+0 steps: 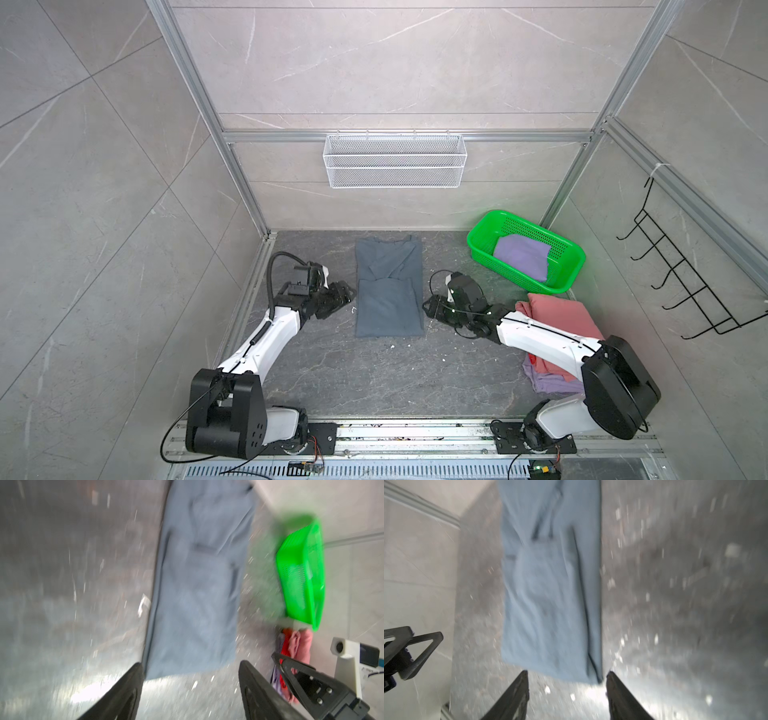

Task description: Fold and stack the t-shirts

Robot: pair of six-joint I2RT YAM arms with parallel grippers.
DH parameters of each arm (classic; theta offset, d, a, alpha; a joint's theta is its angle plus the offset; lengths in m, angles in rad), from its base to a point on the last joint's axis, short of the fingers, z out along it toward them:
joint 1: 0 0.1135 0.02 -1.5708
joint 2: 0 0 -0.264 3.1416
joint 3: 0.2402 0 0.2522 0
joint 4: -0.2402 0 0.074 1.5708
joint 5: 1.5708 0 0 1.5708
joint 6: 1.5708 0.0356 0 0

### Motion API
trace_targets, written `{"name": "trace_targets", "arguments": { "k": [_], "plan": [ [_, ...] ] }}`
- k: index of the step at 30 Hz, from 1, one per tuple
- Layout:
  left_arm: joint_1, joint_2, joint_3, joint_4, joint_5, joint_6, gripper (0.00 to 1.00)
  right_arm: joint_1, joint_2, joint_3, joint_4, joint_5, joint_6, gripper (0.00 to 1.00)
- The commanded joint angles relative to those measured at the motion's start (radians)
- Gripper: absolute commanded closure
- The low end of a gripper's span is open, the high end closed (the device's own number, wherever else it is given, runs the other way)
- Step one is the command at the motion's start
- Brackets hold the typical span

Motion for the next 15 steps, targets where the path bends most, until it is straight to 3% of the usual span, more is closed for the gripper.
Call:
{"name": "trace_targets", "arguments": {
  "k": [1,6,15],
  "plan": [
    [-0.048,-0.029,-0.097,0.032,0.0,-0.054,0.25,0.031,-0.014,-0.088,0.101,-0.028,0.087,0.39],
    [-0.066,0.014,-0.182,0.139,0.036,-0.12,0.27,0.058,0.049,-0.178,0.268,-0.025,0.159,0.38],
    [-0.068,0.159,-0.233,0.326,0.074,-0.211,0.34,0.076,0.208,-0.174,0.419,0.012,0.26,0.38]
  ]
}}
